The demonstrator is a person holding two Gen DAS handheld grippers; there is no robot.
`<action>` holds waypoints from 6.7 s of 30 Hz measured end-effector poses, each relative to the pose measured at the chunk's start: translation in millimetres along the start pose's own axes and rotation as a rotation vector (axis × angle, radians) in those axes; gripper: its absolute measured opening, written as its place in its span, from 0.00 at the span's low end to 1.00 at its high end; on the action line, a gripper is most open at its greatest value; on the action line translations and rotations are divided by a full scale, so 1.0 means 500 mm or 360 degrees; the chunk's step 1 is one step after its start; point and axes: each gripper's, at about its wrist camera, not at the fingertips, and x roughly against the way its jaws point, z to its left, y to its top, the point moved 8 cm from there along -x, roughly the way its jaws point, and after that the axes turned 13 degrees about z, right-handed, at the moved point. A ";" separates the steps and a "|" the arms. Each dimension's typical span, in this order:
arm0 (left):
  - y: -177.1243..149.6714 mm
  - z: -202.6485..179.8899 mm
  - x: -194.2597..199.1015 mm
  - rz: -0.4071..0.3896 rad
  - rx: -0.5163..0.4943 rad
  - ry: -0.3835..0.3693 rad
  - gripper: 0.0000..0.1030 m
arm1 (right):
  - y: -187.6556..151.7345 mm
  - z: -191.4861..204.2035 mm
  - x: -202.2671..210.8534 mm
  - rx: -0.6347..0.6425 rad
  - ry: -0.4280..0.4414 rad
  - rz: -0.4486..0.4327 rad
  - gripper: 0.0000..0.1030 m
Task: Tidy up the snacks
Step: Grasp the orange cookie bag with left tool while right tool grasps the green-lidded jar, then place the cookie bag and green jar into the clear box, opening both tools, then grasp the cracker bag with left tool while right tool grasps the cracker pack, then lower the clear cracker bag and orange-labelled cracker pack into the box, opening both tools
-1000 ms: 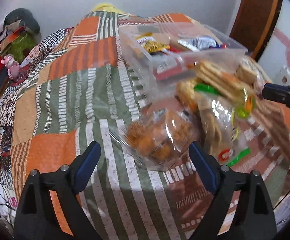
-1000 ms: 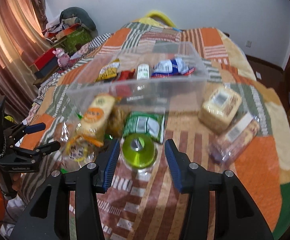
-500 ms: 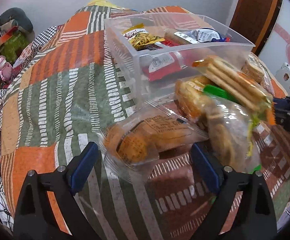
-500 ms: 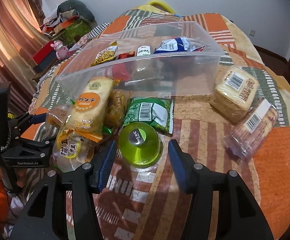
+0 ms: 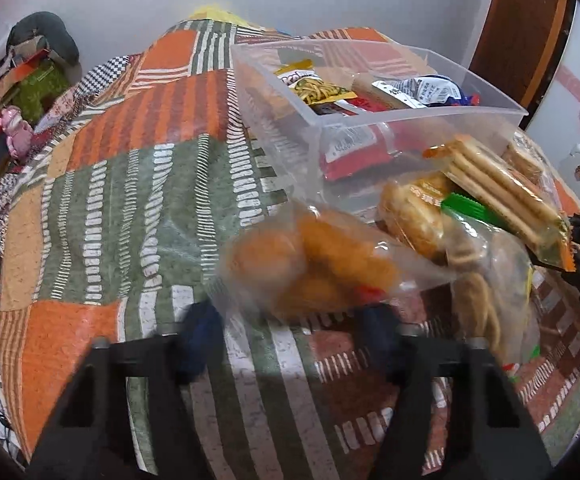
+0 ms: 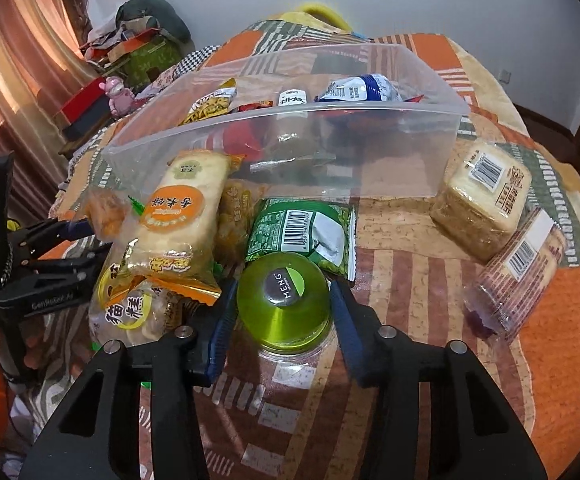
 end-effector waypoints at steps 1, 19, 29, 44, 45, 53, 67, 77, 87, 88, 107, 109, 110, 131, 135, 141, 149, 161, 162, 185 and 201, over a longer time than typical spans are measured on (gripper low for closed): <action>-0.006 0.001 -0.002 0.0014 0.0006 -0.0006 0.33 | 0.000 0.000 0.001 0.0002 -0.0003 -0.0003 0.42; -0.061 0.052 0.087 -0.0051 0.0137 0.0000 0.28 | -0.011 -0.025 0.048 -0.0058 0.0000 -0.0065 0.42; 0.002 0.061 0.126 -0.0183 0.0227 -0.0025 0.66 | -0.005 -0.027 0.049 -0.0074 0.0001 -0.0074 0.42; 0.017 0.043 0.017 -0.0043 0.0183 0.0025 0.46 | 0.012 -0.034 0.059 -0.0075 -0.0005 -0.0106 0.42; 0.015 0.047 0.020 -0.0048 0.0190 0.0026 0.46 | 0.015 -0.033 0.062 -0.0075 -0.0004 -0.0114 0.42; 0.020 0.076 0.095 -0.0160 0.0215 0.0053 0.46 | 0.051 -0.027 0.097 -0.0048 -0.0026 -0.0207 0.42; 0.128 0.002 0.199 -0.0402 0.0083 -0.0018 0.46 | 0.182 -0.003 0.134 0.0007 -0.0021 -0.0372 0.42; 0.194 -0.051 0.148 -0.0355 0.0002 -0.0064 0.46 | 0.239 0.016 0.059 0.0088 -0.0082 -0.0280 0.42; 0.219 -0.047 0.081 -0.0261 -0.0004 -0.0063 0.47 | 0.242 0.014 0.004 0.0102 -0.0065 -0.0176 0.42; 0.219 -0.047 0.078 -0.0253 -0.0006 -0.0064 0.47 | 0.242 0.014 0.001 0.0103 -0.0063 -0.0168 0.42; 0.181 -0.069 0.170 -0.0322 -0.0026 -0.0032 0.68 | 0.204 0.007 0.098 0.0144 -0.0123 -0.0283 0.47; 0.167 -0.074 0.178 -0.0320 -0.0036 -0.0019 0.69 | 0.190 -0.002 0.114 0.0125 -0.0119 -0.0290 0.47; 0.157 -0.077 0.181 -0.0314 -0.0042 -0.0013 0.70 | 0.183 -0.008 0.121 0.0114 -0.0113 -0.0289 0.47; -0.018 -0.184 0.053 0.0011 -0.0109 -0.0130 0.72 | 0.061 -0.023 0.144 0.0106 -0.0105 -0.0221 0.47; -0.018 -0.187 0.044 -0.0007 -0.0086 -0.0179 0.71 | 0.050 -0.004 0.123 0.0120 -0.0072 -0.0181 0.47; -0.028 -0.172 0.052 -0.0026 -0.0079 -0.0275 0.47 | 0.057 0.031 0.081 0.0141 0.0009 -0.0123 0.47; -0.033 -0.137 0.075 -0.0087 -0.0049 -0.0222 0.37 | 0.067 0.037 0.001 0.0107 0.0013 -0.0004 0.47; -0.031 -0.115 0.097 -0.0143 -0.0032 -0.0169 0.34 | 0.024 0.010 -0.028 0.0071 0.0052 0.0105 0.31; -0.031 -0.116 0.100 -0.0148 -0.0034 -0.0167 0.33 | 0.023 0.007 -0.022 0.0062 0.0054 0.0093 0.31; 0.133 -0.116 0.252 -0.0500 -0.0101 -0.0078 0.32 | 0.168 -0.009 0.156 0.0029 -0.0024 -0.0365 0.31; 0.271 -0.070 0.151 -0.0450 -0.0067 0.0054 0.32 | 0.266 -0.033 0.059 -0.0009 -0.0057 -0.0281 0.31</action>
